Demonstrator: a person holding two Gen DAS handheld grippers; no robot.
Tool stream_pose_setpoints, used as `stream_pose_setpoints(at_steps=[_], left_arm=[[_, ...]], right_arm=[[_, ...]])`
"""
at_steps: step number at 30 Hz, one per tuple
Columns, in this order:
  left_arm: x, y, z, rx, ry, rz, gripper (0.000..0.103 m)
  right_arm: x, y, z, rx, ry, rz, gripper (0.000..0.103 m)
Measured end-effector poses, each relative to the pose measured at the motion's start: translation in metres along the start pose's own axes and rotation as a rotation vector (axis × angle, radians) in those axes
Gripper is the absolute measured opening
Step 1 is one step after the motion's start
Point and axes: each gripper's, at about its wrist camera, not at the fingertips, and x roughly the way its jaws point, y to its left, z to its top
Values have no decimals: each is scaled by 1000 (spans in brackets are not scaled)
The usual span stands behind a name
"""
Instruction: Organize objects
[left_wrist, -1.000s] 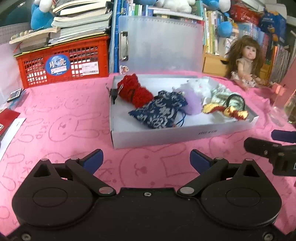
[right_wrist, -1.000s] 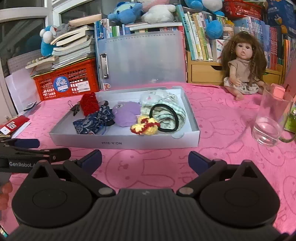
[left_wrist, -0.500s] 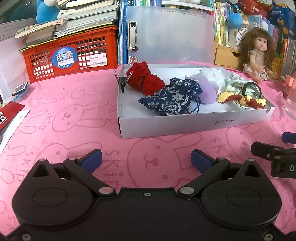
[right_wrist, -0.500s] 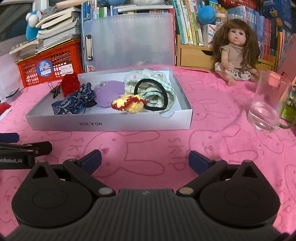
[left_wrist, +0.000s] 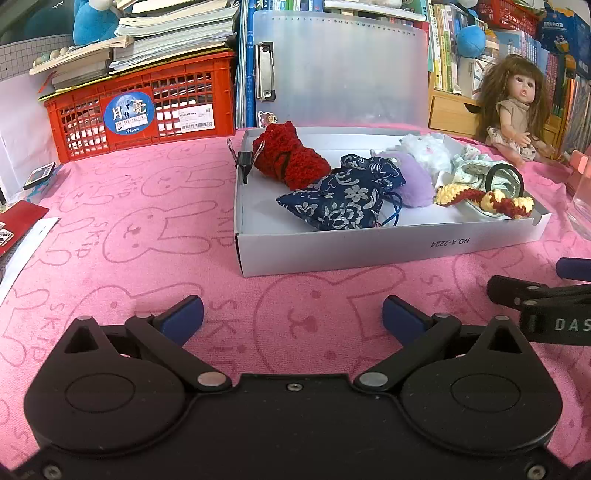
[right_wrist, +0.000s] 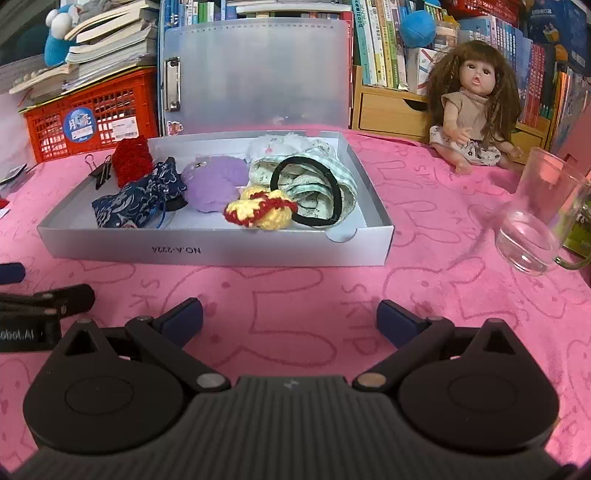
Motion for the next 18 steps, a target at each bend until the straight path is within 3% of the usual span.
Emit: stream_pose_setpoints(at_steps=[18], left_arm=[[2,-1,1,-10,-1,13,103]], right_arm=[[2,3,0,-8,0,-4,103]])
